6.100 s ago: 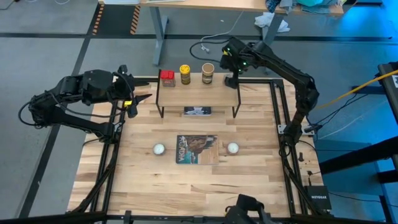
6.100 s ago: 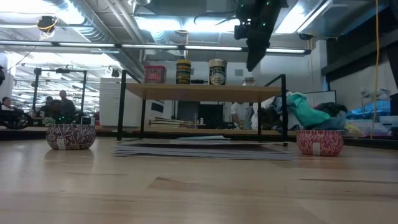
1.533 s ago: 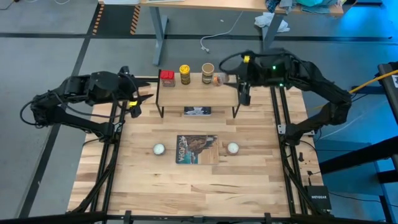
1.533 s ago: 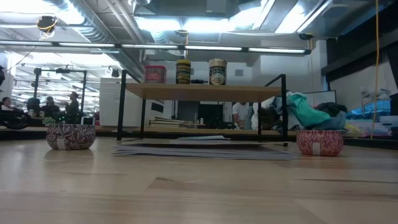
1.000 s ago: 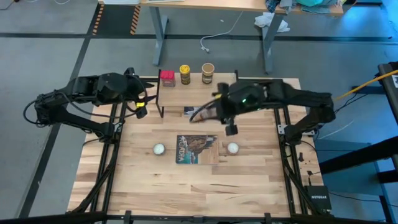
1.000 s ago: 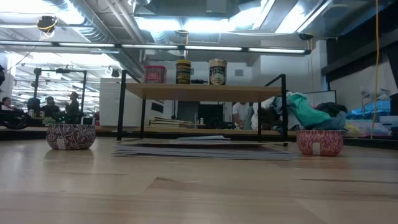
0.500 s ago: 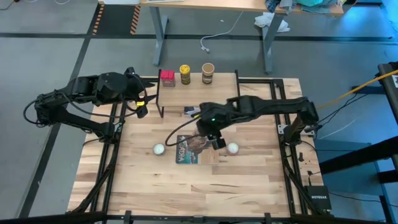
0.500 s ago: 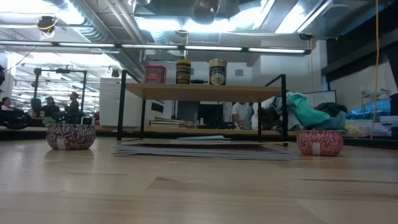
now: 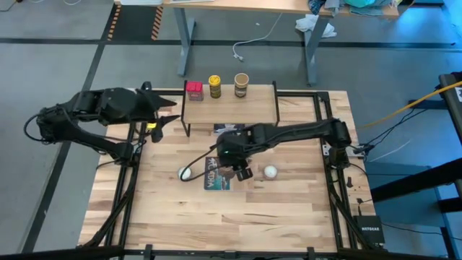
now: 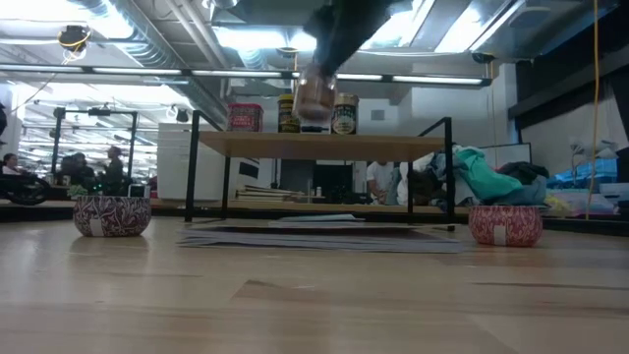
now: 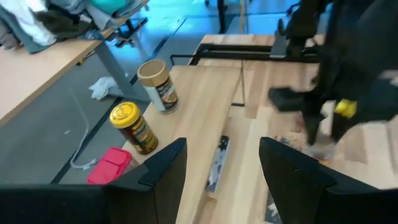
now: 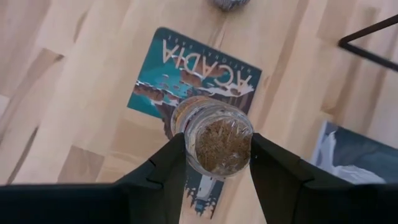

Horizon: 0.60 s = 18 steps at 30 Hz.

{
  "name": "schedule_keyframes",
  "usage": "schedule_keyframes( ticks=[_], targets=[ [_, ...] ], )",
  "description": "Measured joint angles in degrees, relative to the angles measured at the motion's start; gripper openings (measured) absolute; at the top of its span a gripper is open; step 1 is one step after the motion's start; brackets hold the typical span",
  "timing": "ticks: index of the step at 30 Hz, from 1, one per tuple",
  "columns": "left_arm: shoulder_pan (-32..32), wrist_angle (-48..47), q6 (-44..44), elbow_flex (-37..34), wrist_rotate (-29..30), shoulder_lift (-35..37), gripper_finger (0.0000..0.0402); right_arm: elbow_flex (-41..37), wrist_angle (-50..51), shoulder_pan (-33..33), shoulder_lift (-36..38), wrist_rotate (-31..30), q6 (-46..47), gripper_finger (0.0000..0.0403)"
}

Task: Shelf spices
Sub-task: Remove the transparent seasoning bottle from the shelf

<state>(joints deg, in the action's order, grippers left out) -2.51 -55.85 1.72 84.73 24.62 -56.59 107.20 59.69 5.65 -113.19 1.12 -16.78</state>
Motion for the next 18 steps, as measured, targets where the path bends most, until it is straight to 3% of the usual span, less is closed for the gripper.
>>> schedule_keyframes(
  ticks=[9, 18],
  targets=[
    [-7.9, 6.3, 0.7, 0.0, 0.0, 5.0, 0.0196, 0.0, -2.3, 0.0, -4.6, 0.0, -0.2, 0.0159],
    [-9.3, 7.3, 1.9, 0.0, 0.1, 5.9, 0.0196, 0.0, -3.3, -0.2, -7.7, 0.0, -1.5, 0.0159]
  ],
)
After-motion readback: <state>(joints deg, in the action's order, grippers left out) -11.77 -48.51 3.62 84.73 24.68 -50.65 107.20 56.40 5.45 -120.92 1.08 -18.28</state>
